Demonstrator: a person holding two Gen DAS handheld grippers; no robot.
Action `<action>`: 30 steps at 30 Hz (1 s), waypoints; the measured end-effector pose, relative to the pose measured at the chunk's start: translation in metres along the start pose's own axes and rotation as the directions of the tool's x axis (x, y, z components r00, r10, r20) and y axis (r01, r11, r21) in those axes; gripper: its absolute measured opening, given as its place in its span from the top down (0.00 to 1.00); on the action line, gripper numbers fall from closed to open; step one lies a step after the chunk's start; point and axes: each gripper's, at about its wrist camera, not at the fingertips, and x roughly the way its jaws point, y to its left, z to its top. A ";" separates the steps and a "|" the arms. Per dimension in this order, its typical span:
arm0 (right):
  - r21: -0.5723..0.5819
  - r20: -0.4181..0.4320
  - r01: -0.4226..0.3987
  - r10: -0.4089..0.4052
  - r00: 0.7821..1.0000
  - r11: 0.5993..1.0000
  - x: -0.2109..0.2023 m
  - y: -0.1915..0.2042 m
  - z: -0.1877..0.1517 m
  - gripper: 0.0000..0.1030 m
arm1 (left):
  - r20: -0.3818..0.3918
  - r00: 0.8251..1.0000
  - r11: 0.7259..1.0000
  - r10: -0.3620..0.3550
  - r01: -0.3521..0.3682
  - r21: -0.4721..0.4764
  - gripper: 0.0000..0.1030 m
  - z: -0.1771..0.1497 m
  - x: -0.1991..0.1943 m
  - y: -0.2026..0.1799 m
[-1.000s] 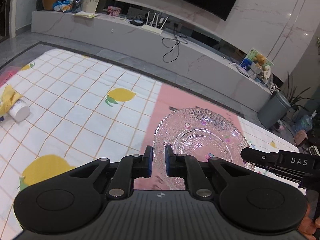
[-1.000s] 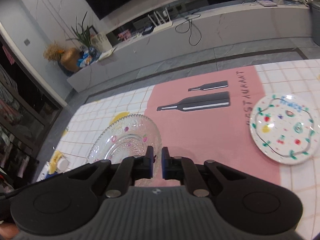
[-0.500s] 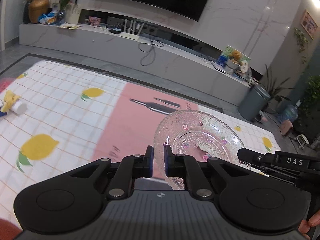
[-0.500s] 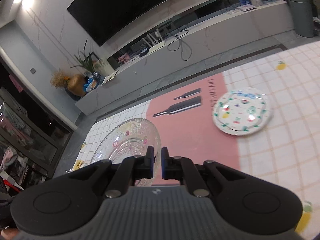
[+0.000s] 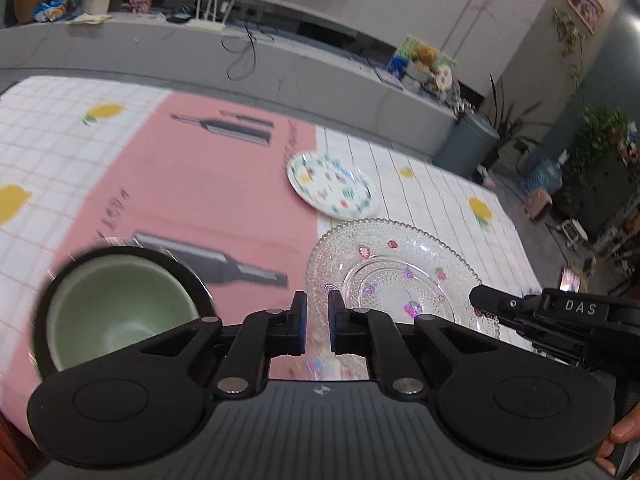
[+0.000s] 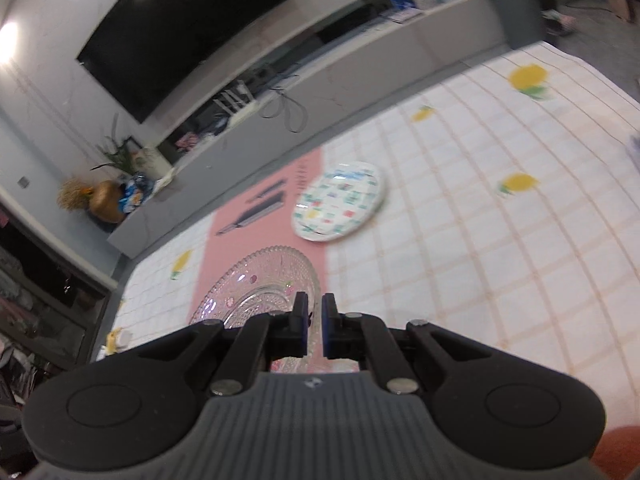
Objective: Organize plates and bowls
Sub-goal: 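Lift the second glass plate with both tools and carry it toward the bowl stack, then lower the second glass plate with both tools beside the bowl stack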
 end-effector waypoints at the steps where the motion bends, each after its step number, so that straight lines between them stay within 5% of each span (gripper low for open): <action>1: 0.007 -0.005 0.009 -0.009 1.000 1.000 0.000 -0.005 -0.002 0.96 | -0.016 1.000 1.000 0.003 -0.003 -0.001 0.89 -0.005 0.004 -0.002; 11: 0.010 -0.060 0.029 -0.028 0.998 1.000 0.020 -0.037 -0.032 0.97 | -0.107 0.990 0.995 0.096 -0.095 0.016 0.89 -0.049 0.029 -0.005; 30: -0.047 -0.101 0.077 -0.081 0.992 0.996 0.049 -0.040 -0.046 0.95 | -0.043 0.981 0.977 0.191 -0.185 0.108 0.93 -0.066 0.041 -0.013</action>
